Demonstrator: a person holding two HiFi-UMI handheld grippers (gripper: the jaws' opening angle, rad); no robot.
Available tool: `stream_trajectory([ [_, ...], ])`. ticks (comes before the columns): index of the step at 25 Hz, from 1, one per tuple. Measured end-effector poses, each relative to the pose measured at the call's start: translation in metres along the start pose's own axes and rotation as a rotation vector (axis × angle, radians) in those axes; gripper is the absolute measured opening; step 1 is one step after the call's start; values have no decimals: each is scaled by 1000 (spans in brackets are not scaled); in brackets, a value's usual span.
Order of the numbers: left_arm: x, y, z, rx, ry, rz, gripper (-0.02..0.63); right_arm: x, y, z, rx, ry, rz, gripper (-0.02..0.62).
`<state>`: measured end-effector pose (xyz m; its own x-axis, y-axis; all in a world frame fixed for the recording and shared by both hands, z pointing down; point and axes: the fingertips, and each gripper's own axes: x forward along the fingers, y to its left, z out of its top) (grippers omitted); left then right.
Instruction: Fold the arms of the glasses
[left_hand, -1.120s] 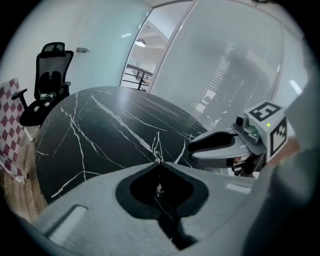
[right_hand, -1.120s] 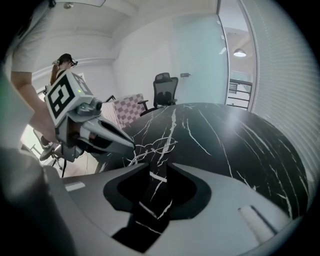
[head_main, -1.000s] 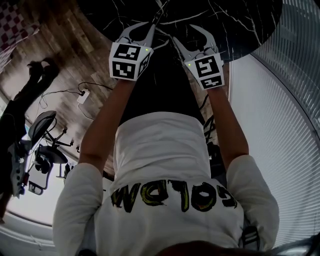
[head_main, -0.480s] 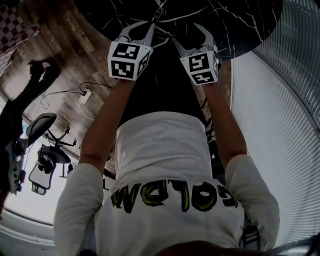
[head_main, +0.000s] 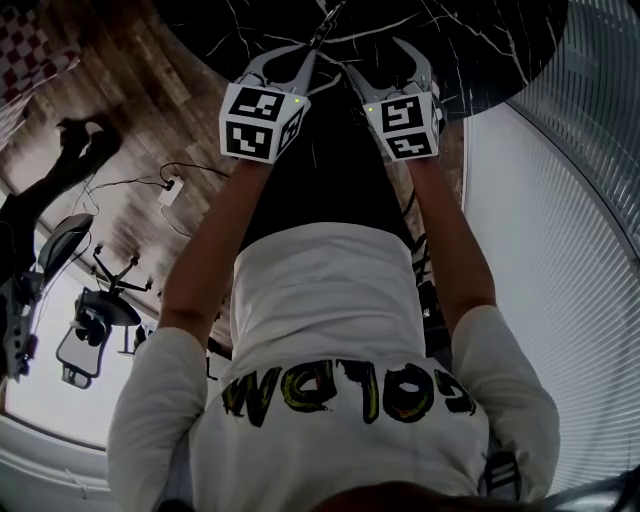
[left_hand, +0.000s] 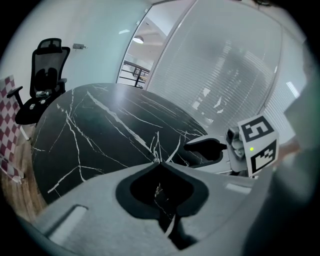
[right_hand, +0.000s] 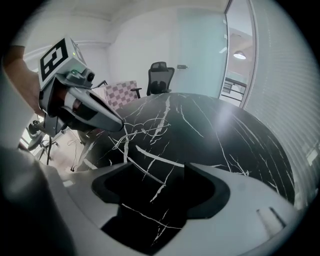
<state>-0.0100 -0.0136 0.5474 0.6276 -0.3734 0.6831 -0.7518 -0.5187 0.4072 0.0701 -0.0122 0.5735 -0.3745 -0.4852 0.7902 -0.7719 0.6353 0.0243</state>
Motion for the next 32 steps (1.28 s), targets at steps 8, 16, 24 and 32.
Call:
stream_trajectory([
  [8,-2,-4,-5,4,15,-14,5,10,-5,16,-22,-15,4,324],
  [16,1,-11,-7,12,29,-40,5,16,-7,25,-10,-21,0,324],
  [24,3,-16,-7,27,45,-59,5,20,-7,33,-9,-26,-3,324],
  [32,6,-22,-8,69,71,-69,5,22,-8,36,-13,-21,-3,324],
])
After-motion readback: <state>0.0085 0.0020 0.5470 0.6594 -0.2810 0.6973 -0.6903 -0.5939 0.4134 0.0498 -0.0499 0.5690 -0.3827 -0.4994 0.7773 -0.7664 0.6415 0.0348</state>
